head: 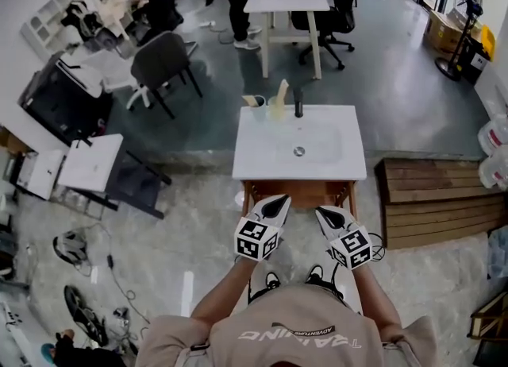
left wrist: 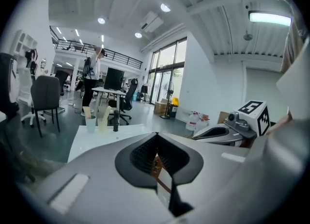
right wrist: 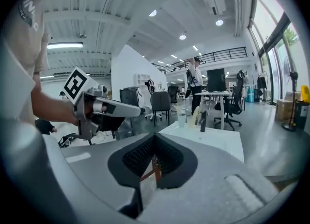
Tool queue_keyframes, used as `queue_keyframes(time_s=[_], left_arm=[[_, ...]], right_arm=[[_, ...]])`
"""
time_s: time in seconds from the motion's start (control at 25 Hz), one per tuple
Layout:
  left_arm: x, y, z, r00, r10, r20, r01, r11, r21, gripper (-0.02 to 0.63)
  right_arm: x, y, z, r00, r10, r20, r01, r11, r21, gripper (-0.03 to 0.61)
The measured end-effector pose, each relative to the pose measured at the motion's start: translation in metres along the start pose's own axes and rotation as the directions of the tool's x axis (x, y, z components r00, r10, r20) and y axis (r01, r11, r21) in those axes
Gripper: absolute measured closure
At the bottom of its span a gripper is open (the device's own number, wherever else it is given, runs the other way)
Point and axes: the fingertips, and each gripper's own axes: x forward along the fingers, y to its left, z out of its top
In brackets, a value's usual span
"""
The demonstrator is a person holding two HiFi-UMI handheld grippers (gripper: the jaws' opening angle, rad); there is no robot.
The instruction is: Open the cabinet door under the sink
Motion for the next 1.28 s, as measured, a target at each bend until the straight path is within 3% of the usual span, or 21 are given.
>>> queue_keyframes(time_s=[0.28,0.68,0.92,1.12,1.28], left_arm=[[-0.015,0.005,0.049,0.994,0.035,0.1,-0.042,0.997,0.068,0.597],[-0.038,0.002,0.116,0.965,0.072,0.253,-0.114,0.982,0.152,0.598],[-0.051,-0.005,0.153,0.937,0.08,0.341,-0.147,0.973,0.175,0.598],[-0.06,-0.01,0.16,0.93,0.087,0.357,-0.174,0.961,0.217,0.598],[-0.064,0.0,0.145,0.938,0.111,0.33,-0.182,0.963,0.196,0.597]], right_arm=[[-0.019,-0.003,0.052,0.993,-0.035,0.109,0.042,0.997,-0.07,0.577],[-0.043,-0.016,0.107,0.974,-0.077,0.212,0.098,0.991,-0.089,0.577],[-0.063,-0.027,0.163,0.926,-0.159,0.341,0.202,0.975,-0.095,0.577],[-0.073,-0.03,0.175,0.9,-0.205,0.384,0.248,0.967,-0.065,0.577],[-0.072,-0.03,0.159,0.904,-0.224,0.363,0.254,0.967,-0.035,0.577]])
